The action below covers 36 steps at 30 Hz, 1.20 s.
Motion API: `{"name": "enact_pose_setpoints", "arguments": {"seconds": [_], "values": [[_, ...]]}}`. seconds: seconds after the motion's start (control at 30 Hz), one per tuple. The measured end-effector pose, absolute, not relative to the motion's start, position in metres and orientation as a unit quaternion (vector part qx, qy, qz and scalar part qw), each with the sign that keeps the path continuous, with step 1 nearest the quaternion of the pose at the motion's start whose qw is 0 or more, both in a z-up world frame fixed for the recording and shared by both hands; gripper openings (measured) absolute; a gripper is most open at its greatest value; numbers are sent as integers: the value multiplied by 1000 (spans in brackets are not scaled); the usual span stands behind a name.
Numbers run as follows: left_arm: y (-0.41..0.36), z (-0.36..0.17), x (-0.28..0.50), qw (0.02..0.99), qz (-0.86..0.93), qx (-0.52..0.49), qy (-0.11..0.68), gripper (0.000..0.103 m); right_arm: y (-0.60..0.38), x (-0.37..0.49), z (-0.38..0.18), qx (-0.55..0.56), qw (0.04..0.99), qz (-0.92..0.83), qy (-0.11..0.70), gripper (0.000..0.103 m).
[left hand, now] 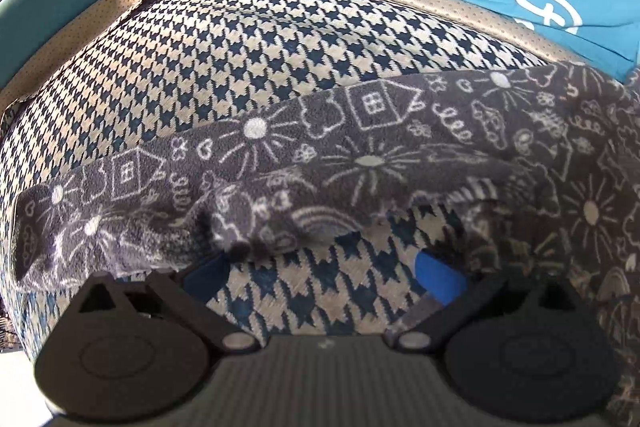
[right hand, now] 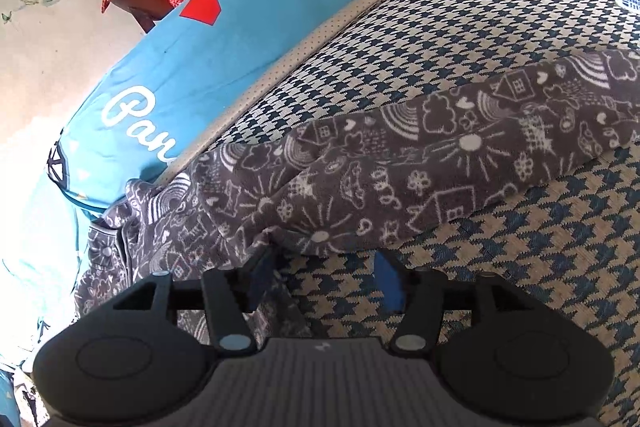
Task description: Fold clothes
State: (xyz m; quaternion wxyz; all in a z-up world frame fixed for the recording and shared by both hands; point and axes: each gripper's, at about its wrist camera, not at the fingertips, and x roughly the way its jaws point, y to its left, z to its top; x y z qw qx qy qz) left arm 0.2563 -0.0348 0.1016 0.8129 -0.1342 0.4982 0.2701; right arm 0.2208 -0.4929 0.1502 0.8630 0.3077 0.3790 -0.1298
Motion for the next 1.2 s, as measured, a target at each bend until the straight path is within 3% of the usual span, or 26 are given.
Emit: {"name": "enact_pose_setpoints", "arguments": {"seconds": [0.3,1.2], "values": [[-72,131,252,854,213,-94,465,103,-492,207,159,252,880,-155,371,73],[-135,135,225,876,69,-50,475,103,-512,164,148,209,860,-198,421,74]]}}
